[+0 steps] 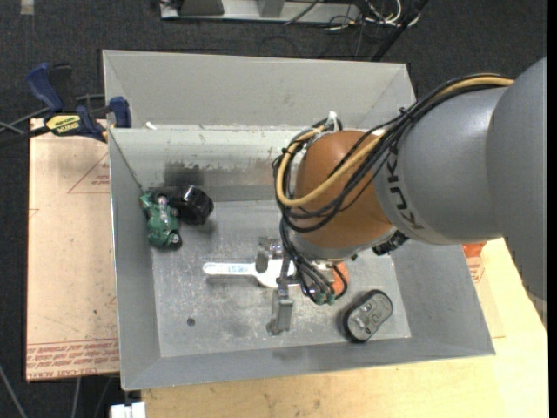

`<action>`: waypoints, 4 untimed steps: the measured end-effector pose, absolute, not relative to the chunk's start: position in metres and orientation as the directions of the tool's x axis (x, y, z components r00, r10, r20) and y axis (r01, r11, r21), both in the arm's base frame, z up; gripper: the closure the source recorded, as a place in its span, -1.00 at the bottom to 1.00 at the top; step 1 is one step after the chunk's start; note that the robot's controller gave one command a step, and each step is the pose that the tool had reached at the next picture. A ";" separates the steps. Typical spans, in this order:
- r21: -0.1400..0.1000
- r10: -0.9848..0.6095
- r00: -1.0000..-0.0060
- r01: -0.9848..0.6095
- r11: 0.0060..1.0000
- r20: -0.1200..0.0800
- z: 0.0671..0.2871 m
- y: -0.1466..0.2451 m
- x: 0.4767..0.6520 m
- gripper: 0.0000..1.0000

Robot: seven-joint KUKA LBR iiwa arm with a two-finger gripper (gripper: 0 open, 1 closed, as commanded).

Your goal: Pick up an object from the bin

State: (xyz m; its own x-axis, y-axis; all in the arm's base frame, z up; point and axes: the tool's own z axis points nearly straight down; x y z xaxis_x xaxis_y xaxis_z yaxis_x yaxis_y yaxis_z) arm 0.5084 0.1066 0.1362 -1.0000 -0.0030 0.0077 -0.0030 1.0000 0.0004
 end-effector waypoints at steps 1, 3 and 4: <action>0.001 0.000 -1.000 0.000 1.000 0.001 0.140 0.106 0.510 -1.00; 0.002 0.085 -0.996 0.085 0.996 0.001 0.055 0.049 0.540 -1.00; 0.003 0.045 -0.999 0.045 0.999 0.001 0.075 0.059 0.535 -1.00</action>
Offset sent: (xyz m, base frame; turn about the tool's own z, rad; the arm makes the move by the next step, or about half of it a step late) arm 0.0254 -0.0514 -0.0662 0.0493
